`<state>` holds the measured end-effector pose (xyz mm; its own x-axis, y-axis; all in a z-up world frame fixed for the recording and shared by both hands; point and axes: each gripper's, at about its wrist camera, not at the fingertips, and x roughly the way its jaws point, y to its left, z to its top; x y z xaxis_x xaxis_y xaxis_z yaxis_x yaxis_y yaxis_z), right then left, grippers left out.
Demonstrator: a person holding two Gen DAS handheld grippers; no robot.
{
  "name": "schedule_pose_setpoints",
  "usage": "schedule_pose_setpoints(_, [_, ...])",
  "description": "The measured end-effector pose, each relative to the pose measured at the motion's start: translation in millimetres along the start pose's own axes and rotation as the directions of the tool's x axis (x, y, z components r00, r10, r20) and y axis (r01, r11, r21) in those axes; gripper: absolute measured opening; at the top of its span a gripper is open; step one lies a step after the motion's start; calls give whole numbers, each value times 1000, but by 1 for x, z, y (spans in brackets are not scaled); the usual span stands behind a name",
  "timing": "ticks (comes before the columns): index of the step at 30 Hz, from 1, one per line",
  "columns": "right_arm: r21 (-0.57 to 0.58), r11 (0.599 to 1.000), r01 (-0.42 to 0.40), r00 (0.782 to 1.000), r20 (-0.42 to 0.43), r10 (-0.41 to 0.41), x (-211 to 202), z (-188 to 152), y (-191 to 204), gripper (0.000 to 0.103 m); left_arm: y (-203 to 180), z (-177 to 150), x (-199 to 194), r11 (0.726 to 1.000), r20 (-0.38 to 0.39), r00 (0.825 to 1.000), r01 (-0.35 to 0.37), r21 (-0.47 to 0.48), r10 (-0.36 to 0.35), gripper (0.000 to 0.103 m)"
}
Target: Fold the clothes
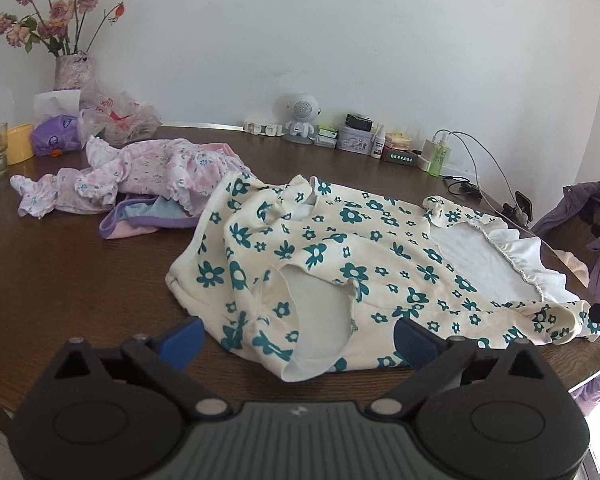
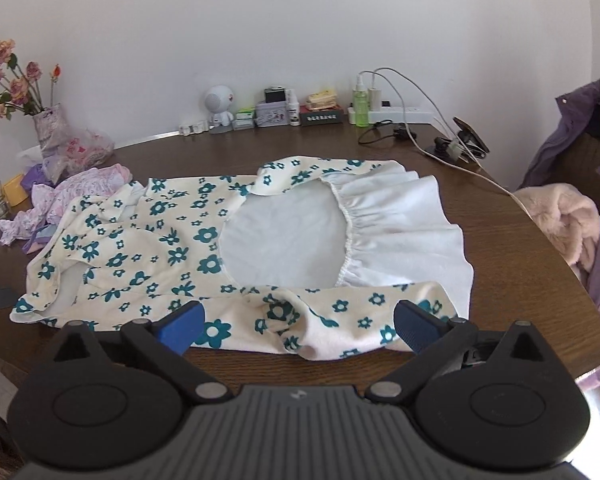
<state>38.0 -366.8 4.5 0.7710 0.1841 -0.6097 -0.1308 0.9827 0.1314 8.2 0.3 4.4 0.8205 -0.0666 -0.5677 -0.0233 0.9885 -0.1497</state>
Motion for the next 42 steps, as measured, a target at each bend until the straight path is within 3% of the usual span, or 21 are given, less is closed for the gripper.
schedule_pose_setpoints(4, [74, 996, 54, 999, -5, -54, 2, -16, 1, 103, -9, -10, 4, 1000, -42, 999, 16, 15, -15, 101])
schedule_pose_setpoints(9, [71, 997, 41, 999, 1, -41, 1, -27, 2, 103, -21, -18, 7, 998, -71, 997, 10, 56, -6, 101])
schedule_pose_setpoints(14, [133, 991, 23, 1000, -2, -23, 1, -31, -8, 103, -25, -22, 6, 997, -67, 998, 20, 68, -15, 101])
schedule_pose_setpoints(24, [135, 991, 25, 1000, -15, -23, 4, -35, -8, 103, -20, -26, 3, 996, -45, 998, 50, 72, -46, 98])
schedule_pose_setpoints(36, [93, 995, 47, 999, -18, -45, 6, -37, -1, 103, -23, -30, 8, 995, -63, 997, 44, 90, -38, 98])
schedule_pose_setpoints(42, [-26, 997, 71, 997, 13, -71, 7, -36, -3, 103, -24, -27, 8, 979, -53, 998, 27, 202, -17, 97])
